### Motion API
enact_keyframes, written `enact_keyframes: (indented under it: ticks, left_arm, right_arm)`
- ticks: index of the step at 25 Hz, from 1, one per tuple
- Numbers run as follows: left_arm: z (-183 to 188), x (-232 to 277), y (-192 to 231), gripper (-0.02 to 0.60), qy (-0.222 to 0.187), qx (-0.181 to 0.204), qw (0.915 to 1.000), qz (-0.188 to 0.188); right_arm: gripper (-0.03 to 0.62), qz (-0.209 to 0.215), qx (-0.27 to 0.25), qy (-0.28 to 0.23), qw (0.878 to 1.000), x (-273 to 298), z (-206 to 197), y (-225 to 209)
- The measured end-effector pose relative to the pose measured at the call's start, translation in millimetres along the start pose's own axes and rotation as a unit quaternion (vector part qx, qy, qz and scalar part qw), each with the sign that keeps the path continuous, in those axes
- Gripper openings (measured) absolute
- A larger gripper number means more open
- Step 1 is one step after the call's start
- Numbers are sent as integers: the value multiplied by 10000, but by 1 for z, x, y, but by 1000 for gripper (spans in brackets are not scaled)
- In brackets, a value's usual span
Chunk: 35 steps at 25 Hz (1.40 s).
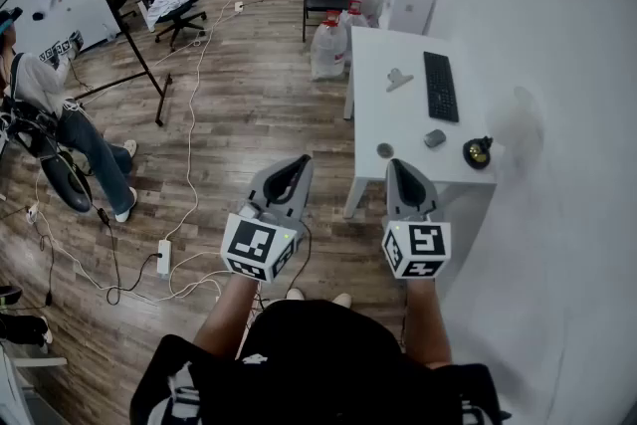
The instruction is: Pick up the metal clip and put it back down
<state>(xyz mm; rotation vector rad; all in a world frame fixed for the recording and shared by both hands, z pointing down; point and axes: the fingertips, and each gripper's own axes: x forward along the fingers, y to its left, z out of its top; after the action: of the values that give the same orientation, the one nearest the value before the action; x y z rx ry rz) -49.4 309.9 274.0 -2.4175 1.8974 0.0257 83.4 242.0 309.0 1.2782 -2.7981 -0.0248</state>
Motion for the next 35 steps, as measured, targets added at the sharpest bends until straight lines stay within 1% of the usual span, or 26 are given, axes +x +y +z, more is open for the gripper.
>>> enact_keyframes:
  ticks: [8, 15, 20, 23, 30, 35]
  left_arm:
    - [-3, -2, 8, 25, 43, 18, 10000, 76]
    - [-4, -2, 3, 25, 81, 23, 9999, 139]
    - [-9, 2, -11, 25, 129, -2, 9998, 163]
    - [-11, 7, -22, 25, 130, 45, 9998, 163]
    - [-29, 15, -49, 25, 243, 13, 9996, 150]
    - [-35, 29, -58, 25, 276, 24, 9996, 87]
  right_arm:
    - [34, 25, -22, 8, 10000, 3, 0, 4]
    - [34, 157, 210, 0, 9997, 3, -1, 1]
    - [34, 271, 219, 44, 9994, -2, -7, -7]
    - [34, 311, 221, 31, 9993, -7, -10, -15]
    - [34, 350, 291, 130, 9989, -22, -30, -36]
    - [34, 330, 300, 161, 9989, -22, -36, -51]
